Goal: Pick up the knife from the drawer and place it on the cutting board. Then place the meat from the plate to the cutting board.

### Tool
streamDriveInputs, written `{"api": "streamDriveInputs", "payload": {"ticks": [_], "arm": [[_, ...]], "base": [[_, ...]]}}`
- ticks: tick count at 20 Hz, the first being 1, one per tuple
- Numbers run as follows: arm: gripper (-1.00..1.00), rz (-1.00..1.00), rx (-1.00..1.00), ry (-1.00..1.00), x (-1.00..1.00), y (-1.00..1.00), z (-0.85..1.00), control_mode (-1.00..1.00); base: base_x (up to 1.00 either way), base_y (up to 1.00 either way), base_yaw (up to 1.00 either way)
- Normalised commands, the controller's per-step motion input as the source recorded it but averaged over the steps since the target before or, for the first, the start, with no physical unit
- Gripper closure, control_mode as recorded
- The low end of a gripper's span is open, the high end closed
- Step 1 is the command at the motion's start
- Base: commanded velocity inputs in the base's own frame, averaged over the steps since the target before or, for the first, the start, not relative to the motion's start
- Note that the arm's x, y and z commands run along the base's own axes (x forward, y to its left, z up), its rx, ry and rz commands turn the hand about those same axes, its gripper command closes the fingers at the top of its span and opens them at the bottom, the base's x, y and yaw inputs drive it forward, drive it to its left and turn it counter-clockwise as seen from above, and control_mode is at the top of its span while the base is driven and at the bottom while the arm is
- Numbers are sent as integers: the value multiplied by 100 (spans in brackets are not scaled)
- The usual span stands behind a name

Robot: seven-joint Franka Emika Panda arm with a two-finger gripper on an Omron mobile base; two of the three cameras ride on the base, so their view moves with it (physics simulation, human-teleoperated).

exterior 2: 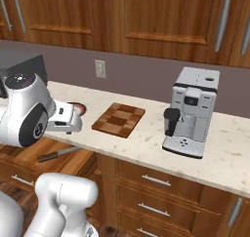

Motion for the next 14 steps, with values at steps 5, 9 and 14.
{"api": "streamDriveInputs", "payload": {"ticks": [5, 9, 14], "arm": [[-100, 0, 0, 0, 0, 0, 0, 100], [-100, 0, 0, 0, 0, 0, 0, 100], [-100, 0, 0, 0, 0, 0, 0, 100]], "base": [[-22, -73, 18], [0, -71, 11], [3, -25, 25]]}}
